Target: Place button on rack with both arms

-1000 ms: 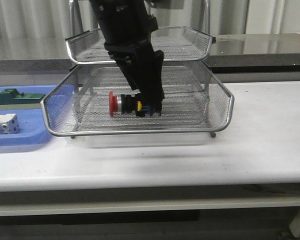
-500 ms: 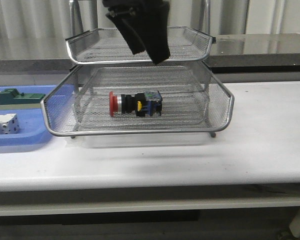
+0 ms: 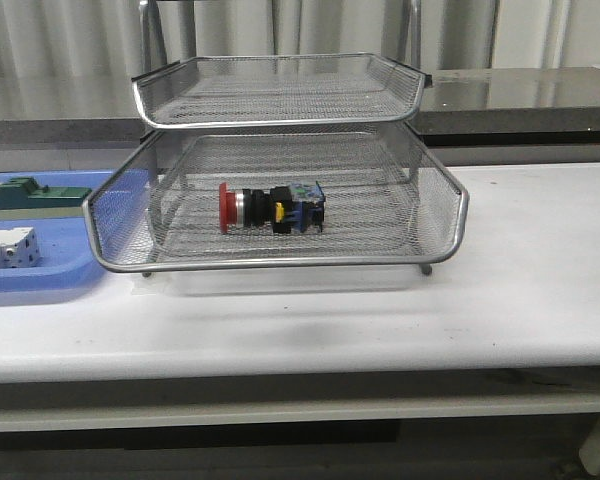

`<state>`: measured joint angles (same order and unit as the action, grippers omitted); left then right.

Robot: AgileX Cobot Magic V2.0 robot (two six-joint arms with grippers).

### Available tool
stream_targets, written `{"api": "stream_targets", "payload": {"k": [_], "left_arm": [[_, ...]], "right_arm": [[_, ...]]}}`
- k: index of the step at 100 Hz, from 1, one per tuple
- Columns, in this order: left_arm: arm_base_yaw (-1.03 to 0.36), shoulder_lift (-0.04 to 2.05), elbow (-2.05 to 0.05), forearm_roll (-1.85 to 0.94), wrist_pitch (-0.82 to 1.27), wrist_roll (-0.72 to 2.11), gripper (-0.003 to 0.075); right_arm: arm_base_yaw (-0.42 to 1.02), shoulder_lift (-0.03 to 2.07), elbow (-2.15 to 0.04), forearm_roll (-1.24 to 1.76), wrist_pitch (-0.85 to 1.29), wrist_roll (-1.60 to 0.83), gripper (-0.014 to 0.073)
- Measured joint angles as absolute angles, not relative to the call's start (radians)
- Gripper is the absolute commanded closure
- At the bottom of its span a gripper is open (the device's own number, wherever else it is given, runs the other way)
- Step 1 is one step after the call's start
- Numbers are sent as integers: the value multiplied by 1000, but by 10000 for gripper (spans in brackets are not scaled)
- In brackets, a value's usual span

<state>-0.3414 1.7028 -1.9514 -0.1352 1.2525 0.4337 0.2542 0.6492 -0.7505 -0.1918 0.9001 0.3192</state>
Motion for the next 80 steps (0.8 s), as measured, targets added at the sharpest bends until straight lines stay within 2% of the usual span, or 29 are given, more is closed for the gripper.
{"api": "stream_targets", "payload": {"k": [19,36,58,80], "left_arm": [[-205,1544,-1820,-135,1253,414,244],[-99,1386,-1601,-149,1230,411,244],[-7,1150,-1301,-174,1062,408,244],[22,903,-991,-186,841,408,244]], "right_arm": [[254,649,-750,-192,900,319,662],[254,649,-750,-192,900,319,662],[254,649,-750,-192,900,319,662],[254,649,-750,-192,900,319,662]]}}
